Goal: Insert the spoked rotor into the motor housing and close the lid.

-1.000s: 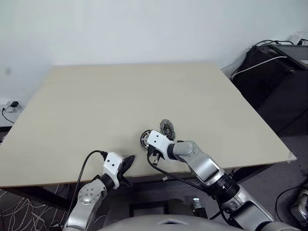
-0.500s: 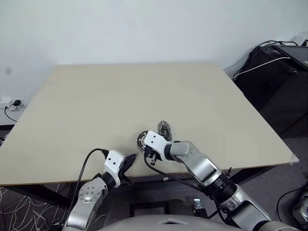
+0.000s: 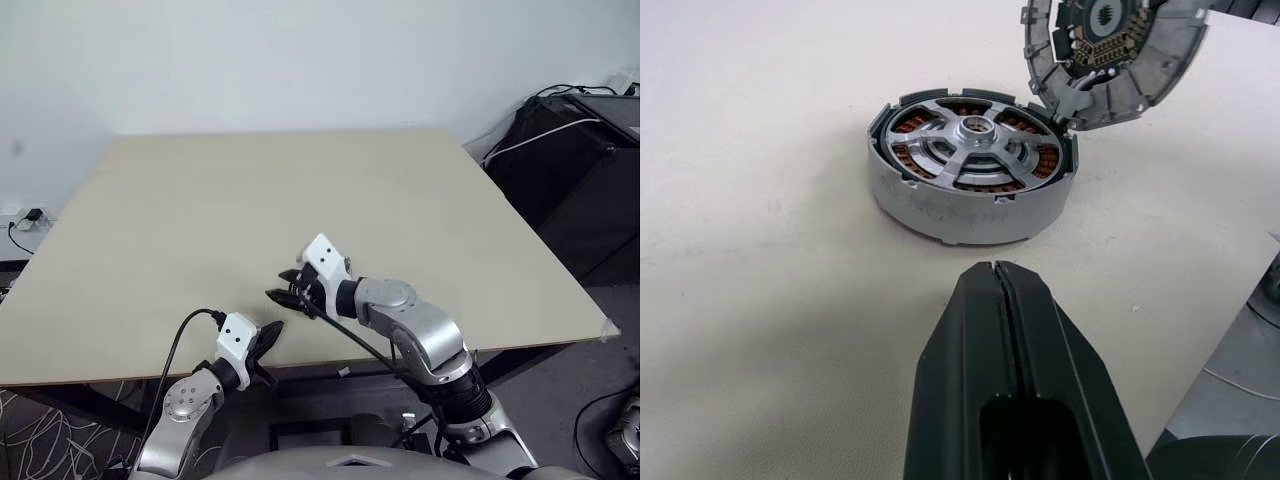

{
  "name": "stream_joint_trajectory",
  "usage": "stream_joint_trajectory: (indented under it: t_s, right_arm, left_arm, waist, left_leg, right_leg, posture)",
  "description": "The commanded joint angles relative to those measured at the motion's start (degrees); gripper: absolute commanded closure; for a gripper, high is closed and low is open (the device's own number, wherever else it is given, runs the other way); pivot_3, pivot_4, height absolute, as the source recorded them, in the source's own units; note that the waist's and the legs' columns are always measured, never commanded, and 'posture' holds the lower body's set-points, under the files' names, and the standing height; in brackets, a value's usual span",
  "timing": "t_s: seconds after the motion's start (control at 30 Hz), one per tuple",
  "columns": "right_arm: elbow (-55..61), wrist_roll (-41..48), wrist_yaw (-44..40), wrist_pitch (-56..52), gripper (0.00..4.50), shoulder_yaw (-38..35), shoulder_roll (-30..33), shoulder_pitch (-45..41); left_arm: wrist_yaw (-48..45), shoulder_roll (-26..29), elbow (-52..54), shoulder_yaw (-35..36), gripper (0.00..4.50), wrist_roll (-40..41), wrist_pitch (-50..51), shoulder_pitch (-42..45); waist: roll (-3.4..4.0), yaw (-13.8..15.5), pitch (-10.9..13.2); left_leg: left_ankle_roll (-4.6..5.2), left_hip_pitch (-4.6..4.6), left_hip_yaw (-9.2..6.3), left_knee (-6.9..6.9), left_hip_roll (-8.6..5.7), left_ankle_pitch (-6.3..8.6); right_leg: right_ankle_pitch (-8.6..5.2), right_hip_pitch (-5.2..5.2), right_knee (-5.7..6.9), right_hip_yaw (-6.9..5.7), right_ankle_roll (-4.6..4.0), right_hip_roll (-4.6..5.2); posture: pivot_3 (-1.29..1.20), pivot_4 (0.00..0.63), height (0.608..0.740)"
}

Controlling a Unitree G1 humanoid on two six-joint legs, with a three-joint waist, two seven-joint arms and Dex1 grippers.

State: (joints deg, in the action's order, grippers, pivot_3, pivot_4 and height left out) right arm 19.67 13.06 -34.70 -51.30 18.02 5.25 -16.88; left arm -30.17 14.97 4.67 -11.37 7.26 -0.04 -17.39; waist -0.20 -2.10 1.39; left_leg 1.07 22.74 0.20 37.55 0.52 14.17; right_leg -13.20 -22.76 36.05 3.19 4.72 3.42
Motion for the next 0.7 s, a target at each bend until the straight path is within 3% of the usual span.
stream_joint_trajectory:
  t_s: [0.03,0.17,0.3,0.5,0.7]
  right_arm:
    - [3.4,4.3,2.5,2.3,2.25,-5.7,-3.4,-2.2]
    - [3.3,1.4,8.0,8.0,3.16,-8.2,-3.6,-3.5]
    - [1.9,-8.6,14.4,17.3,4.42,-7.4,2.8,-3.1]
    - [-0.5,-19.2,19.4,23.0,4.49,-8.6,13.8,3.6]
    - [4.6,-16.4,9.8,18.1,4.49,-7.2,22.6,15.5]
  left_arm:
    - [-0.5,0.2,2.0,-0.2,4.5,0.3,0.2,1.2]
    - [-0.4,0.2,2.1,-0.2,4.5,0.3,0.2,1.0]
    - [-0.1,0.3,2.6,-0.2,4.5,0.3,0.1,0.5]
    - [-0.1,0.1,2.8,-0.4,4.5,0.4,-0.6,0.4]
    - [-0.9,0.7,2.8,-0.2,4.5,0.7,-0.7,0.5]
  waist:
    - [0.01,0.0,0.0]
    - [0.0,0.0,0.0]
    - [0.03,0.0,0.0]
    - [0.04,0.0,0.0]
    - [0.07,0.1,0.0]
  left_leg:
    - [0.0,0.0,0.0,0.0,0.0,0.0]
    - [-0.01,0.0,0.02,-0.01,-0.02,0.0]
    - [-0.06,0.01,0.05,-0.01,-0.05,0.03]
    - [0.0,0.02,0.08,-0.05,-0.07,0.0]
    - [0.03,0.02,0.1,-0.06,-0.08,-0.01]
  right_leg:
    - [0.01,0.0,0.0,0.0,-0.01,0.0]
    - [0.03,0.01,-0.01,0.01,-0.04,0.02]
    - [0.05,-0.01,-0.03,0.02,-0.08,0.06]
    - [0.09,-0.03,-0.04,0.02,-0.26,0.04]
    - [-0.05,-0.02,-0.06,0.06,-0.07,0.04]
  posture:
    - [0.0,0.0,0.74]
    - [0.0,0.0,0.74]
    - [0.0,0.0,0.74]
    - [0.0,0.0,0.74]
    - [0.0,0.0,0.74]
